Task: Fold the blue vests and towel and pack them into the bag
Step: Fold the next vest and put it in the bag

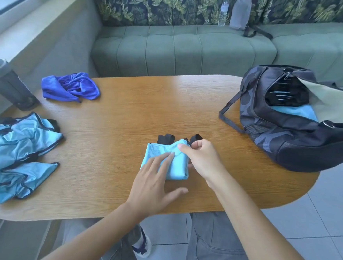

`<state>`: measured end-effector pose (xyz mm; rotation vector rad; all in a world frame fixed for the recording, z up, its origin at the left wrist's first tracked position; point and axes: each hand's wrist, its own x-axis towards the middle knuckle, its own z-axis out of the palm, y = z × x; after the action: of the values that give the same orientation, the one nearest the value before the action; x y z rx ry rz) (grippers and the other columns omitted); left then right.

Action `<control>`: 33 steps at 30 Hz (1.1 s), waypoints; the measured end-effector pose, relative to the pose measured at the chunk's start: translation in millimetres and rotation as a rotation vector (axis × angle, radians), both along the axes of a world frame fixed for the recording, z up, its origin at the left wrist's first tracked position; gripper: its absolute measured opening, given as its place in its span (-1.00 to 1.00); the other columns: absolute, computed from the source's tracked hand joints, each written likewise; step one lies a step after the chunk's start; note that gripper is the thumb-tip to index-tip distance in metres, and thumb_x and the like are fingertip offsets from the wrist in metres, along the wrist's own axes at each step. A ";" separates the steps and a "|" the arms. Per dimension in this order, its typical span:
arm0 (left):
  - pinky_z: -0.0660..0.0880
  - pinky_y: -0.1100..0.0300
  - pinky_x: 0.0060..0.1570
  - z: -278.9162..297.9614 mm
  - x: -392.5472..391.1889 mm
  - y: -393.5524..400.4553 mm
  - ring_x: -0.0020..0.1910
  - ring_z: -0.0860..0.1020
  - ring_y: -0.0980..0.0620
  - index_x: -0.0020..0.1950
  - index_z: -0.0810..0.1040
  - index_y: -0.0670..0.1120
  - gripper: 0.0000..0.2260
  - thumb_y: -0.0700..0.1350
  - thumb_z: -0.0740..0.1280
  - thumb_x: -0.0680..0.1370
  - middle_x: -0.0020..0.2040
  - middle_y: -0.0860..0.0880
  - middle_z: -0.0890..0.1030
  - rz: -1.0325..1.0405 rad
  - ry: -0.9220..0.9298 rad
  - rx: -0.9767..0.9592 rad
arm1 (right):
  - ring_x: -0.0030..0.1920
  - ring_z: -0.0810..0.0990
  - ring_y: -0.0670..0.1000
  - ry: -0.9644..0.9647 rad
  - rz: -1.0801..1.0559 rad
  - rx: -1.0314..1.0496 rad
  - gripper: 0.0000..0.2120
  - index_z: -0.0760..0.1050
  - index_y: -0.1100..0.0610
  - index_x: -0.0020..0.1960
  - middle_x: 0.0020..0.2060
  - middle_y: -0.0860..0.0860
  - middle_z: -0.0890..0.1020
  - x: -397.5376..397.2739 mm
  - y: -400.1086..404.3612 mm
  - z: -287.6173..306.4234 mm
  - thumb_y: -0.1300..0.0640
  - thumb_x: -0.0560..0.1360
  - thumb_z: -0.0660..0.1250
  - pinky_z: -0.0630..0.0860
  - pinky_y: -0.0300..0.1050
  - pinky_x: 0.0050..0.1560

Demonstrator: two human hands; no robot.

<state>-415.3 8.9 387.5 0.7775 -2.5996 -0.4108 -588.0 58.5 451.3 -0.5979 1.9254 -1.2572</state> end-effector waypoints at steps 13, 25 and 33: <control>0.52 -0.18 0.28 64.7 -17.4 -10.4 0.18 0.64 -0.17 0.21 0.60 -0.06 -0.80 -0.09 0.20 0.71 0.14 -0.18 0.68 0.465 0.838 1.164 | 0.07 0.64 -0.12 0.098 -0.047 -0.186 -0.71 0.51 -0.01 0.16 0.05 -0.11 0.67 20.4 11.7 11.5 -0.10 0.52 0.45 0.57 -0.16 0.06; 0.52 -0.12 0.25 97.4 -28.7 11.8 0.29 0.60 -0.17 0.38 0.52 -0.16 -0.66 -0.09 0.10 0.70 0.29 -0.19 0.64 0.041 0.706 1.514 | 0.45 0.39 -0.06 -0.223 0.096 -0.151 0.07 0.02 -0.16 0.61 0.48 -0.10 0.40 -28.5 66.5 16.3 -0.01 0.34 0.65 0.26 0.04 0.50; 0.53 -0.07 0.25 127.1 -56.5 8.5 0.15 0.67 -0.07 0.22 0.61 -0.05 -0.80 -0.16 0.22 0.68 0.15 -0.08 0.71 -0.084 0.121 1.350 | 0.52 0.12 -0.31 0.684 0.440 -0.081 -0.25 0.19 -0.20 0.57 0.55 -0.28 0.20 -61.1 95.3 89.5 -0.20 0.48 0.45 0.14 -0.14 0.51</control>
<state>-471.9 17.4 514.6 0.9112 -1.9488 -2.2161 -649.1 153.8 540.8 -1.5556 2.0948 -0.9068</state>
